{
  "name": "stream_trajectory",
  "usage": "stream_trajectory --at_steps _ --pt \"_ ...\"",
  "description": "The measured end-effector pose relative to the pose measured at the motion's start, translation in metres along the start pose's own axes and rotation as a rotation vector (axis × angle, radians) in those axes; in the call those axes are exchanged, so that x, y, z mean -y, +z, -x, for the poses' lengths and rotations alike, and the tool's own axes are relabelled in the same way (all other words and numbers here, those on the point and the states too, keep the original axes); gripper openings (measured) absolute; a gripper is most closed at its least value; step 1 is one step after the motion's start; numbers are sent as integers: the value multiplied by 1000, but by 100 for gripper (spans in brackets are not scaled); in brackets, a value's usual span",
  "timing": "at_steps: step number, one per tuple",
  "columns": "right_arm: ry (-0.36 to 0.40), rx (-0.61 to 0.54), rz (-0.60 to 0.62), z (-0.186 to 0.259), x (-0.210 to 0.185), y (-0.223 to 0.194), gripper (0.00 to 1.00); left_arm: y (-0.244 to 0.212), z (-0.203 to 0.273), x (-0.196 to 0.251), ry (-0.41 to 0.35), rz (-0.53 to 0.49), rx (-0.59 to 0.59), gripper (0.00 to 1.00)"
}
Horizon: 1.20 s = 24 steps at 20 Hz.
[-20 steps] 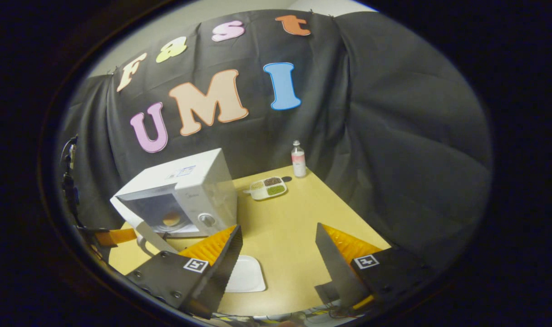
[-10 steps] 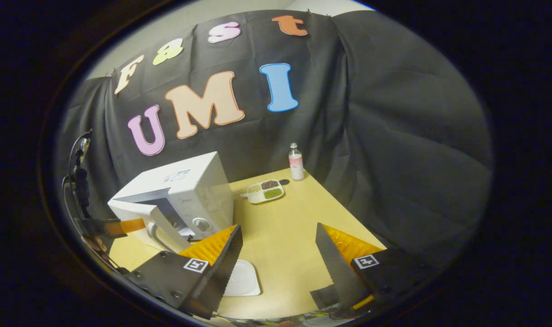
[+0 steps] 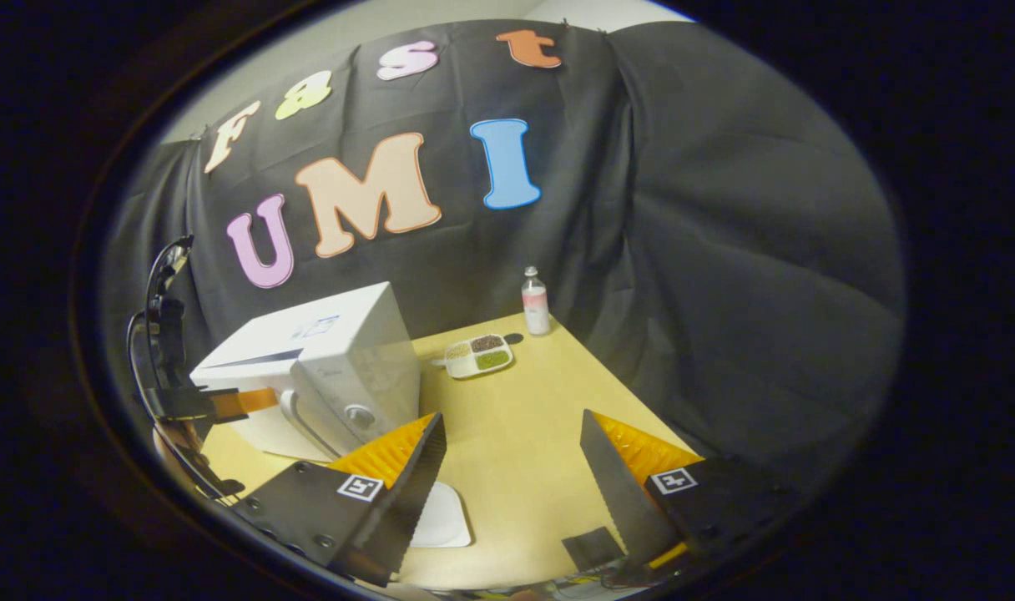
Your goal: Open the microwave oven with the left hand, put the food in, and close the microwave oven.
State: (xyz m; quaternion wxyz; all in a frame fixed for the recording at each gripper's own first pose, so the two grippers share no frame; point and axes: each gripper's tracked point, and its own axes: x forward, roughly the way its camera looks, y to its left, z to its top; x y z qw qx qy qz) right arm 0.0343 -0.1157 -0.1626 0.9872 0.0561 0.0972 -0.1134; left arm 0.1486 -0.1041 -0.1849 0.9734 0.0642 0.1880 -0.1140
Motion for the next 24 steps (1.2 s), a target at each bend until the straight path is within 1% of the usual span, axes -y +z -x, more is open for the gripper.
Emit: stream_trajectory --at_steps 1,4,5,7,11,13,15,16,17,19,20,21,24 --pt "-3 4 -2 0 1 1 100 1 -1 0 2 3 6 0" --pt "-9 16 -9 -2 1 5 100 6 -7 0 9 32 24 1" --pt "-12 19 -8 -2 3 5 92 4 -7 1 10 46 21 1" --pt "-17 28 -3 -4 2 9 92 5 -8 1 13 62 29 0" --pt "-14 21 2 -9 1 9 92 8 -10 0 32 26 44 1" --pt "-12 13 4 -9 1 7 92 6 -11 1 23 36 48 0" --pt "1 5 10 -12 -3 7 92 6 -16 2 13 39 51 1" --pt "14 -4 13 -13 -6 7 100 15 -19 1 19 26 69 0" --pt "30 -13 18 -14 -10 7 100 4 -19 5 15 38 29 1" --pt "55 -13 41 -16 -17 14 100 11 -26 8 23 -6 65 1" --pt "65 -6 52 -16 -21 19 92 7 -26 8 27 -16 45 0" --pt "75 4 62 -16 -25 23 100 6 -24 8 29 -21 43 1" --pt "97 26 74 -15 -35 36 99 11 -22 10 22 -15 61 1"
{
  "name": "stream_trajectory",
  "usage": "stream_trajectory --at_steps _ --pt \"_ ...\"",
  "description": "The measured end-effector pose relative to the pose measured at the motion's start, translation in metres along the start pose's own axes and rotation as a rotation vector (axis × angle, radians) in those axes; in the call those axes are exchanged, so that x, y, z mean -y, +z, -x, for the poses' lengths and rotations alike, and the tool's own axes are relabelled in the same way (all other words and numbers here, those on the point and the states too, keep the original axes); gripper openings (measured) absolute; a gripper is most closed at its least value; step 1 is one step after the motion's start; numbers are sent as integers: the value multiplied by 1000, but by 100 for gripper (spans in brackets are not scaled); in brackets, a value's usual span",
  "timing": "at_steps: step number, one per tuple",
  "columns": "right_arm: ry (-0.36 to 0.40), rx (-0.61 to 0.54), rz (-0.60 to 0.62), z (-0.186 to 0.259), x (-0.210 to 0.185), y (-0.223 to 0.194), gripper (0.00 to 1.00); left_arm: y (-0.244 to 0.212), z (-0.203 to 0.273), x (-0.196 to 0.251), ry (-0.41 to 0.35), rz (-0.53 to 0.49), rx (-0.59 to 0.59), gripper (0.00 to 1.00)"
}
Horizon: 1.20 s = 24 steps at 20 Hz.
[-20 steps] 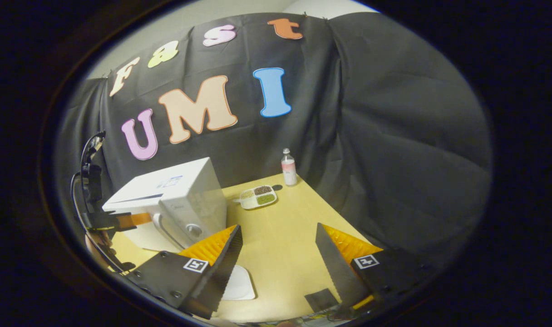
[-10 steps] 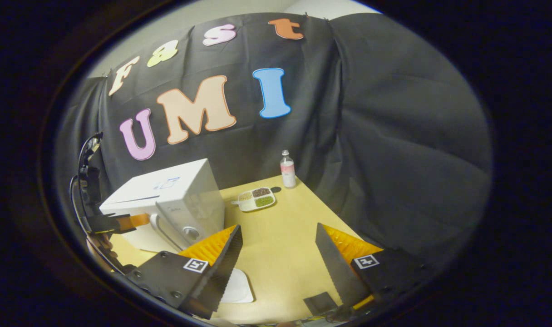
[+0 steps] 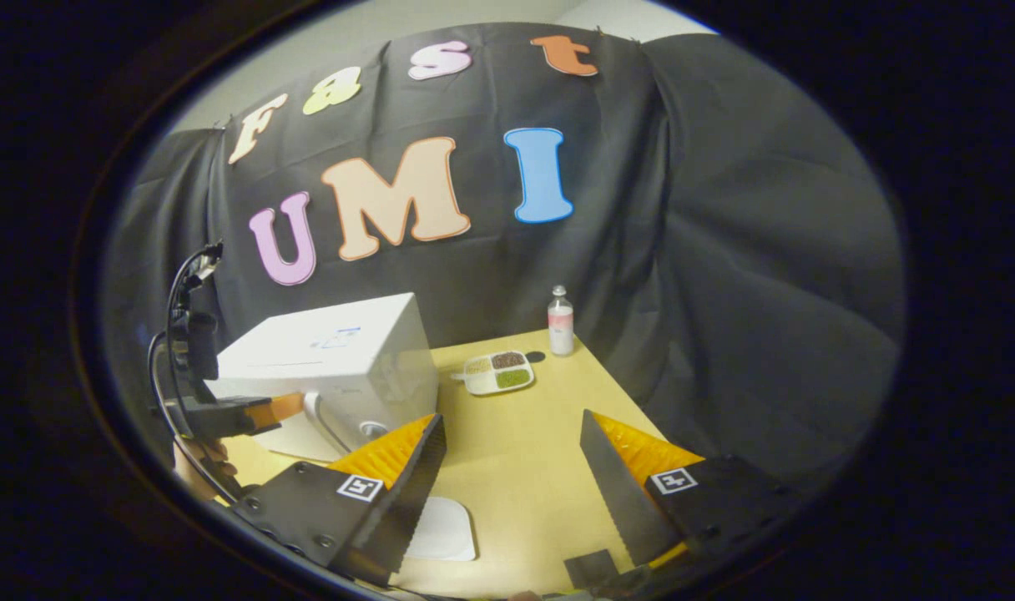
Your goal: Open the microwave oven with the left hand, put the food in, and close the microwave oven.
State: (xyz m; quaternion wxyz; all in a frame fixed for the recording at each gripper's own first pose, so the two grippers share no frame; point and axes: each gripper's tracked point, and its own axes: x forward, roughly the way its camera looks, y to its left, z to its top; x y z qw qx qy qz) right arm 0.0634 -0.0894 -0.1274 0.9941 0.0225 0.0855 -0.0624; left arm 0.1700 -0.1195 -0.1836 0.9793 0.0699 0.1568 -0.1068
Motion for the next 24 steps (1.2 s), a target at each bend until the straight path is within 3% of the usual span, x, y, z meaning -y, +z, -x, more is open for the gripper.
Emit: stream_trajectory --at_steps 1,2,3,10,16,17,19,22,23,24 --pt "7 6 0 0 -3 3 92 5 8 -5 1 -3 14 1" --pt "12 11 2 0 -5 6 99 13 14 -3 -7 -9 31 1" --pt "16 18 6 0 -7 9 92 19 19 -3 -10 -15 50 1" --pt "58 32 33 3 -26 21 92 48 69 -12 -5 -29 127 7" --pt "125 48 62 12 -59 39 92 65 118 -45 64 -16 192 24" --pt "138 50 68 14 -66 43 92 70 126 -51 78 -19 210 31" --pt "158 64 85 17 -80 52 92 76 143 -62 97 -7 234 33" --pt "189 90 73 20 -105 69 92 84 164 -83 134 9 261 54" --pt "202 94 61 20 -114 73 92 86 168 -89 141 6 265 69" --pt "216 95 51 20 -123 77 92 87 174 -95 152 -3 266 77"
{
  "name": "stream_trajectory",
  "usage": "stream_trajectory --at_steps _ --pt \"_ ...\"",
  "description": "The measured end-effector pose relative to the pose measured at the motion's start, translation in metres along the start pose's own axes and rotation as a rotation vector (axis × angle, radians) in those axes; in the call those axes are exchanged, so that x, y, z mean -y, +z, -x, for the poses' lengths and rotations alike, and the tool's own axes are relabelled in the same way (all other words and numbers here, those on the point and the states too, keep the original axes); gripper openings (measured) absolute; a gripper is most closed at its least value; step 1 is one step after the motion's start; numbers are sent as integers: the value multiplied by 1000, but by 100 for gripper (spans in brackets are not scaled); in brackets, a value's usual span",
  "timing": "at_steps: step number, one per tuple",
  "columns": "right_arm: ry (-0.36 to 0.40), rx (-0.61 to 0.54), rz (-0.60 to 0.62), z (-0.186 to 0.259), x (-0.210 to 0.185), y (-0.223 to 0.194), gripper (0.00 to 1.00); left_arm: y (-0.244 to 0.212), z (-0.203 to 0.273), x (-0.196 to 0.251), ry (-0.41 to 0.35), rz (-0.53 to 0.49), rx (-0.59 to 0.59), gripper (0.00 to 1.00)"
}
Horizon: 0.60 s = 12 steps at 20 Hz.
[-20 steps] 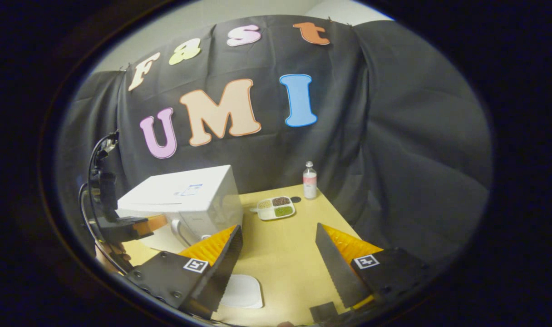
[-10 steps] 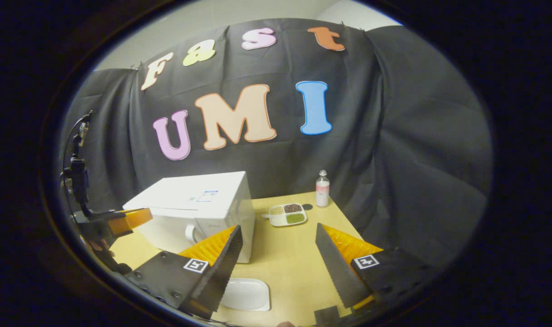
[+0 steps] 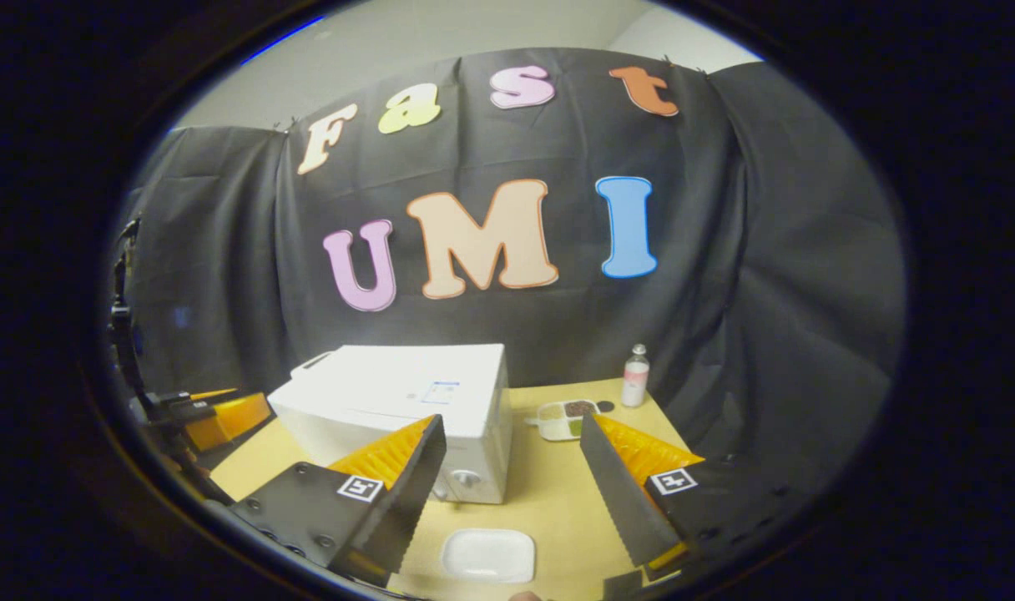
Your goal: Open the microwave oven with the left hand, put the food in, and close the microwave oven.
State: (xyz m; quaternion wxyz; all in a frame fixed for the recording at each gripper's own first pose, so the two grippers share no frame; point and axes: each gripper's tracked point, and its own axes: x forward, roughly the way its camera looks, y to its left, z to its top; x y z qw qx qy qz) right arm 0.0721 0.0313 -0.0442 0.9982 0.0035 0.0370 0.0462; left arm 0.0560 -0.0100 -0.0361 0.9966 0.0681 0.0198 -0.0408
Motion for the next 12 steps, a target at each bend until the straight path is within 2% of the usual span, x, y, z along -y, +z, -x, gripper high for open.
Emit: stream_trajectory --at_steps 1,2,3,7,12 --pt "13 -4 -2 -3 -9 2 92 2 3 -10 20 -13 -3 94" --pt "18 -11 6 -5 -15 3 100 5 7 -20 43 -19 4 100" --pt "19 -8 18 -7 -16 9 92 8 11 -25 54 -16 7 97" --pt "43 6 22 -14 -40 20 92 11 20 -44 69 0 6 97" --pt "55 20 25 -20 -59 25 92 10 22 -61 87 -32 -6 96"
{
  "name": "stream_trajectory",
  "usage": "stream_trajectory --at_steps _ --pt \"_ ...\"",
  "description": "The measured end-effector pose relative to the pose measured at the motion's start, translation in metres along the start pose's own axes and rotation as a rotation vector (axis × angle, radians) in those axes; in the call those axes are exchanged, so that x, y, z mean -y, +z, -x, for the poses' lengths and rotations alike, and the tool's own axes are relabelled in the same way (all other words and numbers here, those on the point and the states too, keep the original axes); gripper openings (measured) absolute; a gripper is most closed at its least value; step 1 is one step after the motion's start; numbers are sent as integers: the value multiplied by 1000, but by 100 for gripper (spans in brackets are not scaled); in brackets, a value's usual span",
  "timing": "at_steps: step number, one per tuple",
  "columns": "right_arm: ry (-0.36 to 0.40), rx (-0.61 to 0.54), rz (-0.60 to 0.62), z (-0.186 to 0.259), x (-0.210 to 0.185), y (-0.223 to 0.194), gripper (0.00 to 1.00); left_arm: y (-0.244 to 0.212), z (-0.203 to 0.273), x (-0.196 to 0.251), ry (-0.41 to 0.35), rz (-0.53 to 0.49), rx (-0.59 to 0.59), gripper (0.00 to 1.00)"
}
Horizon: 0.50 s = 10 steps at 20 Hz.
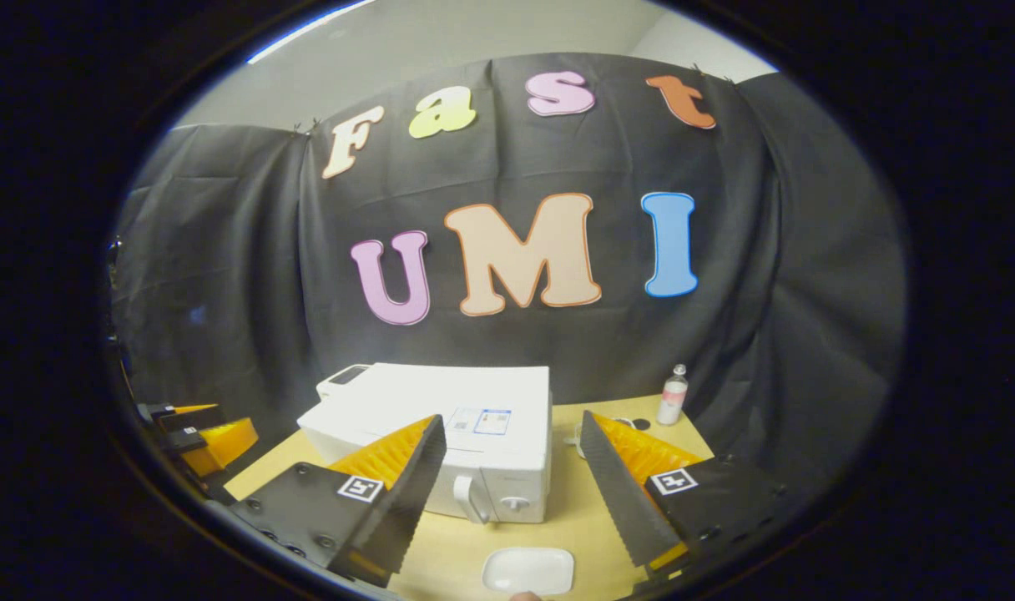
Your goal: Open the microwave oven with the left hand, put the food in, and close the microwave oven.
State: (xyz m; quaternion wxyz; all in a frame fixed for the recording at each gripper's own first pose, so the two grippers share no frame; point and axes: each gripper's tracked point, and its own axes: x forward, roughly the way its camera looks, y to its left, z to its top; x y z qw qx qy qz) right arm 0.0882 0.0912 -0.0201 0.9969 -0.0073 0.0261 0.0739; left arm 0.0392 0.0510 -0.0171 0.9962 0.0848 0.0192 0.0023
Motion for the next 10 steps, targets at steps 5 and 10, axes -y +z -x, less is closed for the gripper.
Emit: stream_trajectory --at_steps 5,10 --pt "-1 1 16 8 2 -1 92 1 -9 12 -27 -4 -7 96" --pt "-10 17 46 19 29 6 91 -6 -20 50 -88 35 -30 96"
